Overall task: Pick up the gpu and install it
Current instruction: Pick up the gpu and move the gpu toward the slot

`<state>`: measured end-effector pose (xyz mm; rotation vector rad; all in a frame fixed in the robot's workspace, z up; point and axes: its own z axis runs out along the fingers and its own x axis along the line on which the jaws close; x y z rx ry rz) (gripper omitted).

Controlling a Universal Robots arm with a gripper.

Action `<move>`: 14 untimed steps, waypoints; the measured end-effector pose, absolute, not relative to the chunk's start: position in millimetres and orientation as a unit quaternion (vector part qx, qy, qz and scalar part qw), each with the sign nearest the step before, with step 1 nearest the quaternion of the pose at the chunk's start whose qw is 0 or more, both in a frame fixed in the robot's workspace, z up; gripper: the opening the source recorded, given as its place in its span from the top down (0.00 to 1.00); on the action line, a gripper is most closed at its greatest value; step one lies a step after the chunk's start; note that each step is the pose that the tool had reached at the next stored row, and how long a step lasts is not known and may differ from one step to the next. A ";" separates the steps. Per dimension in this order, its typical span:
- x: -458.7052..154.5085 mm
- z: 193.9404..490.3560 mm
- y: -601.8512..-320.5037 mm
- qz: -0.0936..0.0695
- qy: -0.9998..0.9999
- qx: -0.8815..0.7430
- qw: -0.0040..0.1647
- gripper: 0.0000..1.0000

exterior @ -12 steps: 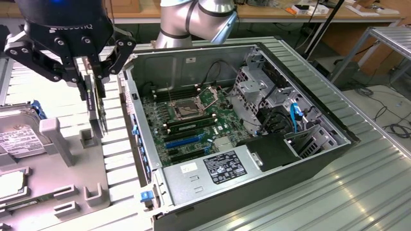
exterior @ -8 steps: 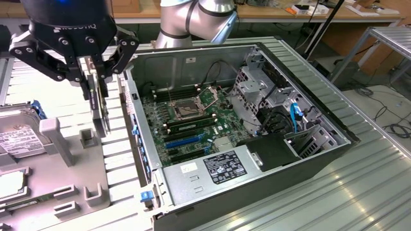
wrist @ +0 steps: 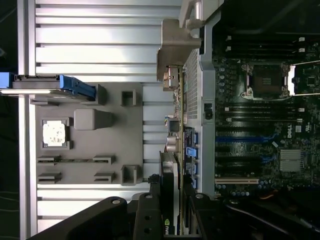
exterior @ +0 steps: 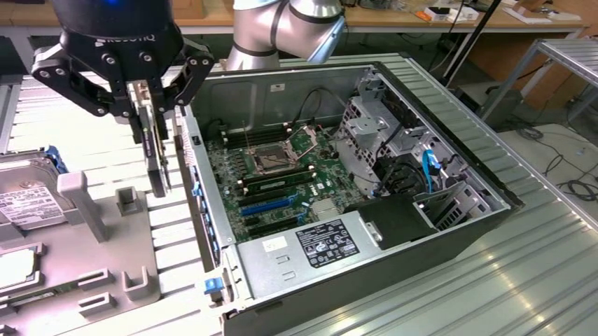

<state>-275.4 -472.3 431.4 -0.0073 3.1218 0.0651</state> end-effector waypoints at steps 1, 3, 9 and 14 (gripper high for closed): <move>-272.2 431.4 -472.3 0.021 1.000 -0.002 0.010 0.73; -269.4 431.4 -472.2 0.021 1.000 -0.002 0.010 0.73; -257.1 431.4 -471.9 0.021 1.000 -0.002 0.010 0.73; -248.8 431.3 -471.7 0.021 1.000 -0.002 0.010 0.73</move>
